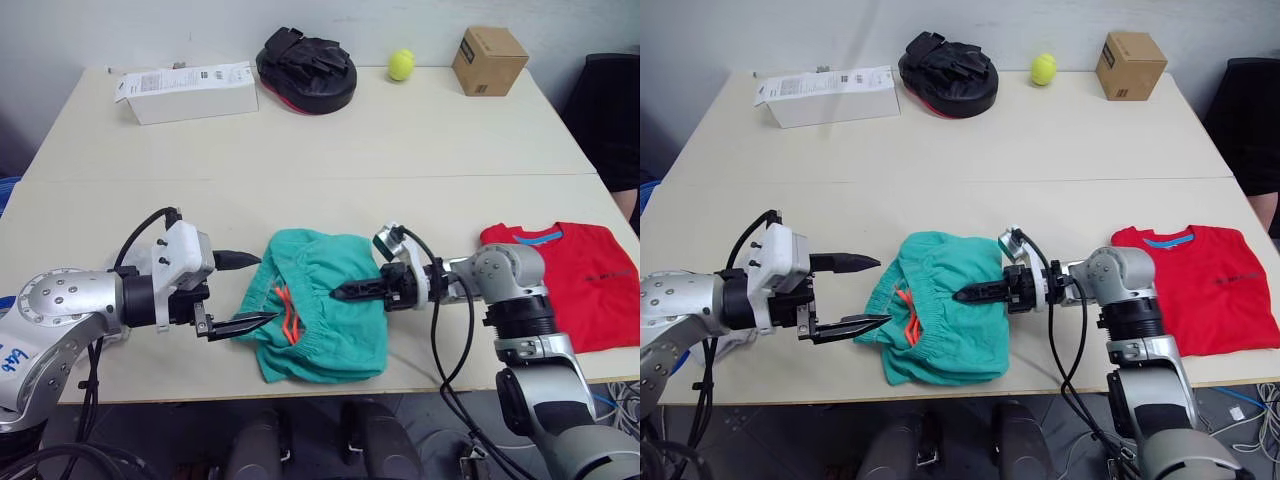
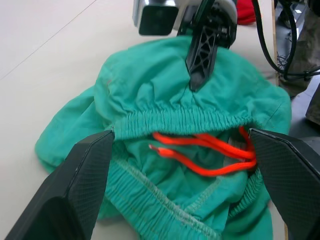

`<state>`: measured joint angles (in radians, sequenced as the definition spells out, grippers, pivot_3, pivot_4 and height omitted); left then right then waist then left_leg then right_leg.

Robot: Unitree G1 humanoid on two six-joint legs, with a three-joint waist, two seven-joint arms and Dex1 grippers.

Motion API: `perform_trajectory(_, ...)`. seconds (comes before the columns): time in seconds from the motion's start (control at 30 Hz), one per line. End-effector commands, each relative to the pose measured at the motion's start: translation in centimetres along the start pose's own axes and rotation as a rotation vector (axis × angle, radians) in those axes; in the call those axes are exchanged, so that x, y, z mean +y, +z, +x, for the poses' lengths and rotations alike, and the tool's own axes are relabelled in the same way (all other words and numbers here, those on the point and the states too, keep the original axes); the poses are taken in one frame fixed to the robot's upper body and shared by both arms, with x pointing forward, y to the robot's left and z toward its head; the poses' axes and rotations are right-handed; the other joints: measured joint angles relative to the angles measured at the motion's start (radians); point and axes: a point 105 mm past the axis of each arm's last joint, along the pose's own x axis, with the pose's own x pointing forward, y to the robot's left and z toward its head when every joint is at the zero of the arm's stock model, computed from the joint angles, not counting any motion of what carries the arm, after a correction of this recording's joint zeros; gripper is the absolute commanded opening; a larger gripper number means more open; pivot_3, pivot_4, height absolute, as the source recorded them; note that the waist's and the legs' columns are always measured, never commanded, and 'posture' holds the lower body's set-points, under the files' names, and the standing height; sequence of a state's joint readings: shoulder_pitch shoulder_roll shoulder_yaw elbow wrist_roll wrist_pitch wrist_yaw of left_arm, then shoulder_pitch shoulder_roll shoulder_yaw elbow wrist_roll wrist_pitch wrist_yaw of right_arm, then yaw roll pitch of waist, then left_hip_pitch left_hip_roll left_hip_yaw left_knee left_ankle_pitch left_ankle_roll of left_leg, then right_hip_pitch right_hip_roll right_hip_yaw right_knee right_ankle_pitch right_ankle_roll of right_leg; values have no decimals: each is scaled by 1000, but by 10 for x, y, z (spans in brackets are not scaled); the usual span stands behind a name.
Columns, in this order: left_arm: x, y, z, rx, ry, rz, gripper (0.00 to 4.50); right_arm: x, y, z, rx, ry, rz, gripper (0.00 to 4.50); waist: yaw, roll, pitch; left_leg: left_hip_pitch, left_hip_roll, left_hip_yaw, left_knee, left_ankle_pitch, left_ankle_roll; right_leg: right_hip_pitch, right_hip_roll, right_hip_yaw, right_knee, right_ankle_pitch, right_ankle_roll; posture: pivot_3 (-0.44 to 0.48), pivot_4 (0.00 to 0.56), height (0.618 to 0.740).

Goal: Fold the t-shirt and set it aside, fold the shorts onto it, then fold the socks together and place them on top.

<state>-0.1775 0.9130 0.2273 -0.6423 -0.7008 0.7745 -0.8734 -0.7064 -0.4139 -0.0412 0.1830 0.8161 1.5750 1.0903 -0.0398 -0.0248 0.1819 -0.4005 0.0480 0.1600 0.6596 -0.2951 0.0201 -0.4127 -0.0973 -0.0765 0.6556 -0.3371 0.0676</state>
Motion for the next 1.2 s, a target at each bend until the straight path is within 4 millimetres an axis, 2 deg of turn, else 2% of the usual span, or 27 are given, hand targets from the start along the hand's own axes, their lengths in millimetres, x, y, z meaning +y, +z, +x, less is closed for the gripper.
perform_trajectory(0.03, 2, 5, 0, -13, -10, 33, 4500, 23, 5, -12, -55, 53, -86, 58, 2, 0, 0, 0, 0, 0, 0, 0, 0, 0, 0, 0, 0, 0, 0, 0, 150, 740)
perform_trajectory(0.33, 4, 8, 11, -50, -49, 45, 4500, 47, 14, -49, -206, -21, -228, 58, 12, 0, 0, 0, 0, 0, 0, 1, 0, 0, 0, 0, 0, 0, 0, 0, 150, 740)
perform_trajectory(0.47, 8, 11, 16, -70, -57, 52, 4500, 59, 21, -71, -298, -71, -290, 58, 12, 0, 0, -1, 0, 0, 0, 1, 0, 0, 0, 0, 0, 0, 0, 0, 150, 740)
perform_trajectory(0.63, 9, 15, 22, -99, -84, 65, 4500, 79, 33, -108, -445, -166, -378, 58, 13, 1, 1, -1, 0, 0, 0, 1, 1, 0, 1, 0, -1, 0, 1, 0, 150, 740)
perform_trajectory(0.83, 3, 38, 33, -199, -142, 62, 4500, 104, 50, -164, -668, -304, -441, 58, 14, 2, 1, -2, -1, 0, 0, 3, 2, 0, 1, 0, -1, 1, 2, 0, 150, 740)
perform_trajectory(0.97, -3, 40, 39, -208, -172, 71, 4500, 109, 50, -191, -764, -419, -447, 58, 12, 2, 1, -2, -1, 0, 0, 4, 2, 1, 1, 0, -2, 1, 2, 0, 150, 740)
perform_trajectory(1.1, 0, 37, 41, -209, -170, 65, 4500, 109, 46, -224, -898, -511, -425, 58, 14, 2, 1, -2, -1, 0, 1, 5, 2, 1, 2, 0, -2, 1, 3, 0, 150, 740)
perform_trajectory(1.2, 2, 38, 42, -211, -172, 68, 4500, 99, 35, -245, -956, -623, -399, 58, 15, 2, 1, -2, -1, 0, 1, 5, 2, 1, 2, 1, -3, 2, 3, 0, 150, 740)
